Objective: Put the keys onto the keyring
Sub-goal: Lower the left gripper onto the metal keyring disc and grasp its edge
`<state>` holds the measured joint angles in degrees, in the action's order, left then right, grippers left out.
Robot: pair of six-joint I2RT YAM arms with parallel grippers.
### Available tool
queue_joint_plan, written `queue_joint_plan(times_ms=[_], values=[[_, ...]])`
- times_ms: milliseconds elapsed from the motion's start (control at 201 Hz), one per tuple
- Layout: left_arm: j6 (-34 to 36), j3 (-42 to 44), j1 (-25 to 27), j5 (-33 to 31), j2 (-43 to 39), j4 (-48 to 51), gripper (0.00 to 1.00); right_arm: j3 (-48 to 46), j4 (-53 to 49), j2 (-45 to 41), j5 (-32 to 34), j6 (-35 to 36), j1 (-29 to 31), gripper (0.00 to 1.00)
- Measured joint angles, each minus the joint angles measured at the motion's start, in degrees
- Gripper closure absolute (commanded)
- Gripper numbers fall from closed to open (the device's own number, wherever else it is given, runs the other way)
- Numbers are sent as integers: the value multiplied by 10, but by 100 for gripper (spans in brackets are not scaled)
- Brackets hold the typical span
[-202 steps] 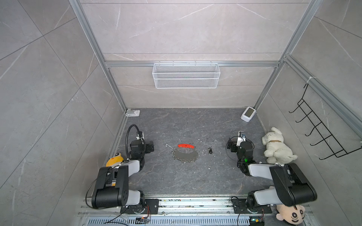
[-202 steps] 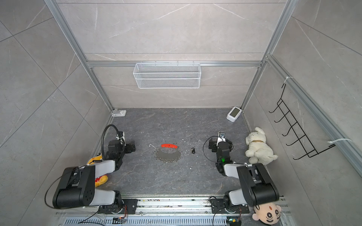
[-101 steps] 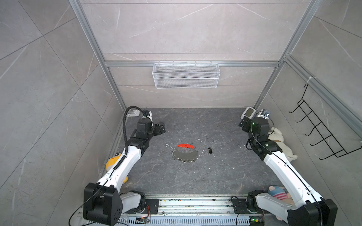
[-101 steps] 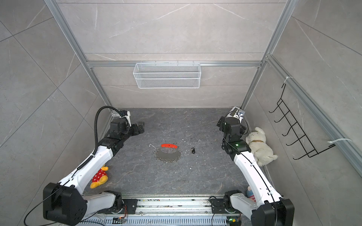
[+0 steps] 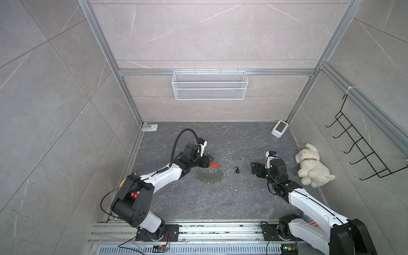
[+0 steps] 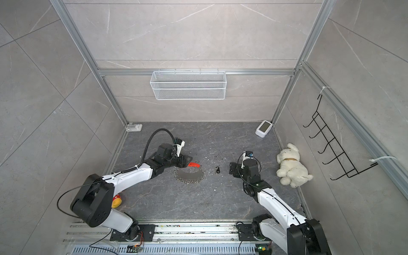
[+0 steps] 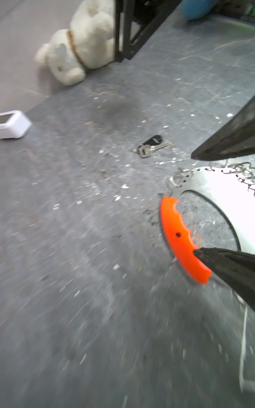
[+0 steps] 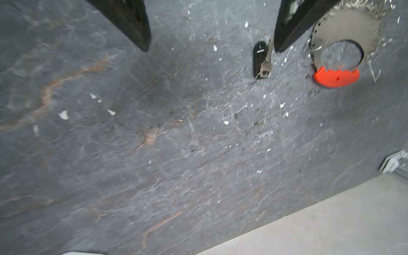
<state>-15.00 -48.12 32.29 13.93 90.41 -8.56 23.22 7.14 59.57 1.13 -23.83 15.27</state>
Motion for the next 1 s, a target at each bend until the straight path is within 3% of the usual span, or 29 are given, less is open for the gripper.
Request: queue_joint_plan(times_ms=[70, 309, 996], values=[[24, 15, 11, 14, 36, -10, 50, -5, 21, 2, -13, 0, 1, 17], [75, 10, 60, 30, 75, -36, 56, -5, 78, 36, -39, -4, 1, 21], [99, -59, 102, 20, 156, -47, 67, -5, 107, 39, -46, -4, 1, 23]])
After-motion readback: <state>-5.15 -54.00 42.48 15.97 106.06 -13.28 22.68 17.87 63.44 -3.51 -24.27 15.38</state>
